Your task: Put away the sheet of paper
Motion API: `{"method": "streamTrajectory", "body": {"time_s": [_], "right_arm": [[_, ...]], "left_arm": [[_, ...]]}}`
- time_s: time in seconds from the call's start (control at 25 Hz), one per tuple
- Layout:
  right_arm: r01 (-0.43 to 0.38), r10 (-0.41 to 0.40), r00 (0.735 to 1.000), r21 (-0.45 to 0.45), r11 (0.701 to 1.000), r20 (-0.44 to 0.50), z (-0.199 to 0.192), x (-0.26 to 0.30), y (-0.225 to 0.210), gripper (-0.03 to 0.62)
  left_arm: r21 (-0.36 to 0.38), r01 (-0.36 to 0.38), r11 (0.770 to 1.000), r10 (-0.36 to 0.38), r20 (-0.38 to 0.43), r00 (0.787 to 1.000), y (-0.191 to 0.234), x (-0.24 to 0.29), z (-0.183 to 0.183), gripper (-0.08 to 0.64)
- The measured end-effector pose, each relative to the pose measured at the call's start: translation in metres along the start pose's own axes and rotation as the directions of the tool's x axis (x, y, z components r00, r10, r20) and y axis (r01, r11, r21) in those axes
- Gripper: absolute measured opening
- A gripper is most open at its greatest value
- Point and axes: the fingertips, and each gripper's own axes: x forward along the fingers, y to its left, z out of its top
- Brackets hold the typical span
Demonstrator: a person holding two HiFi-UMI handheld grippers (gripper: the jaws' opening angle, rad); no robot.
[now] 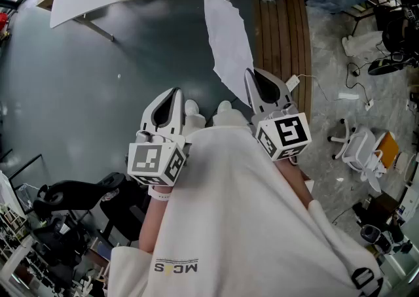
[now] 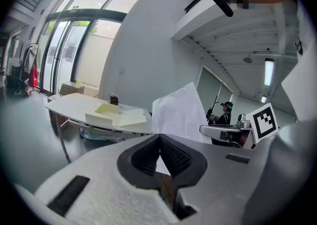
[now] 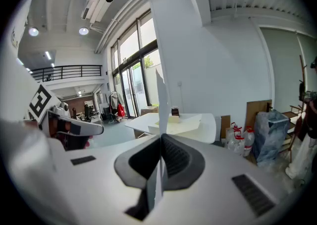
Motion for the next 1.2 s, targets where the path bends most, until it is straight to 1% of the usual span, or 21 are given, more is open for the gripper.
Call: {"method": "streamTrajectory", "body": {"time_s": [0.2, 0.4, 0.56, 0.68, 0.8, 0.96, 1.2], "right_arm": [[0.008, -0.008, 1.0, 0.002, 1.0, -0.002, -0.003, -0.01, -0.013, 0.014], [0.027, -0.027, 0.999, 0.004, 1.0, 0.022, -0.004, -0.022, -0.028, 0.014], [0.038, -0.039, 0.998, 0.025, 0.999, 0.04, -0.002, -0.032, -0.042, 0.014], [0.04, -0.041, 0.997, 0.022, 0.999, 0.058, -0.001, -0.031, -0.054, 0.014], [0.037, -0.039, 0.997, 0.038, 0.999, 0.065, -0.004, -0.03, -0.064, 0.014], [0.029, -0.032, 0.998, 0.041, 0.999, 0.063, -0.004, -0.018, -0.072, 0.014], [0.023, -0.023, 0.998, 0.011, 1.0, 0.058, 0.014, 0.038, -0.082, 0.014]], "left_arm": [[0.002, 0.007, 1.0, -0.007, 0.006, 1.0, -0.012, 0.008, 0.001, 0.026], [0.011, 0.016, 1.0, -0.016, -0.005, 1.0, -0.027, 0.018, -0.003, 0.026], [0.027, 0.016, 1.0, -0.016, -0.007, 1.0, -0.037, 0.026, -0.002, 0.026], [0.035, 0.005, 0.999, -0.005, 0.006, 1.0, -0.038, 0.033, 0.0, 0.026], [0.048, -0.014, 0.999, 0.014, 0.001, 1.0, -0.038, 0.038, 0.0, 0.026], [0.055, -0.019, 0.998, 0.019, 0.007, 1.0, -0.03, 0.051, 0.007, 0.026], [0.049, -0.007, 0.999, 0.006, 0.029, 1.0, 0.009, 0.094, 0.031, 0.026]]}}
